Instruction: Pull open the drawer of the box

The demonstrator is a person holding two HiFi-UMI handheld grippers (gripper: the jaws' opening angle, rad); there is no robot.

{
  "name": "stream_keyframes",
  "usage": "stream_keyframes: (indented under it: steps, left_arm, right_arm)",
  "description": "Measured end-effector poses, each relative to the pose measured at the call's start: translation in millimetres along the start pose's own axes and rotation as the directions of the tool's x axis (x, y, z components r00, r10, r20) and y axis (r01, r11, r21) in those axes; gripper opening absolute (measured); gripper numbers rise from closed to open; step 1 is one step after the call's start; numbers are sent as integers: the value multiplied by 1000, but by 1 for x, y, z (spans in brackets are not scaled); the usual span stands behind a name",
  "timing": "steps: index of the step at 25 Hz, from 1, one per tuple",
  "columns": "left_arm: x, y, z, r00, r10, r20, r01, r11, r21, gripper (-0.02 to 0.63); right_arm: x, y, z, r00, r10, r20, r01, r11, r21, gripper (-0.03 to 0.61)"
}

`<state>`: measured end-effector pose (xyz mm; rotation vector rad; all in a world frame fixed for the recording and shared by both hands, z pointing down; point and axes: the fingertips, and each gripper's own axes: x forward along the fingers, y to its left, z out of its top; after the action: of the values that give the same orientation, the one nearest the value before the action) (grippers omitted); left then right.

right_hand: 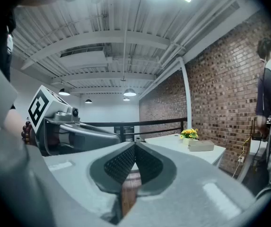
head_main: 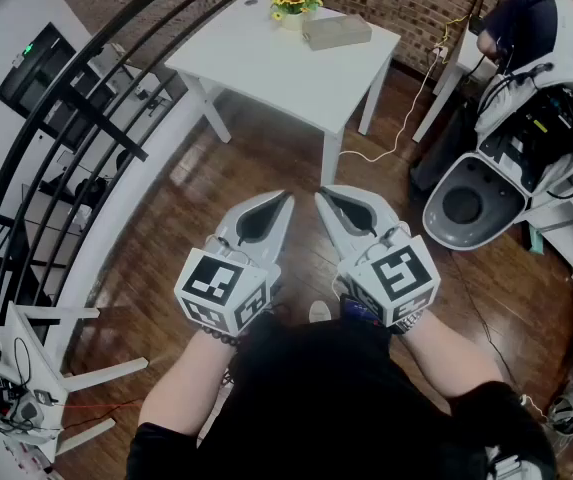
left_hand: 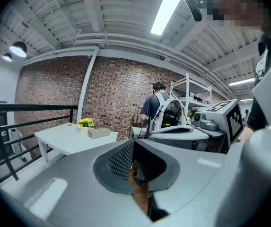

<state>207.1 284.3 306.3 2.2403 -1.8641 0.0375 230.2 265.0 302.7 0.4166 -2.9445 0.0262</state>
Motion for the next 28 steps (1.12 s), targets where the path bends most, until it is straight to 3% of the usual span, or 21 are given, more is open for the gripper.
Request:
stream_keyframes:
  steps: [6,12,22,28]
  left_arm:
    - [21,39,7,999,-42,-10,41,999,-18,6]
    - [50,105,21,991,-134,-10,133,990,-40,6]
    - [88,226,50,963,-268,-30,263,958,-115,6]
    - [112,261,47,952,-303,-37,293,941,-172,6]
  right_arm:
    - [36,-12,-1,1000,-19,-9,19,1000,3,-11]
    - [101,-35,13,992,-124,-13,124,992,7,-9]
    - [212,-62,39,960,-278,-37,279,960,21,-11]
    - [248,-81,37,948,-311,-64,313,949,20,-11]
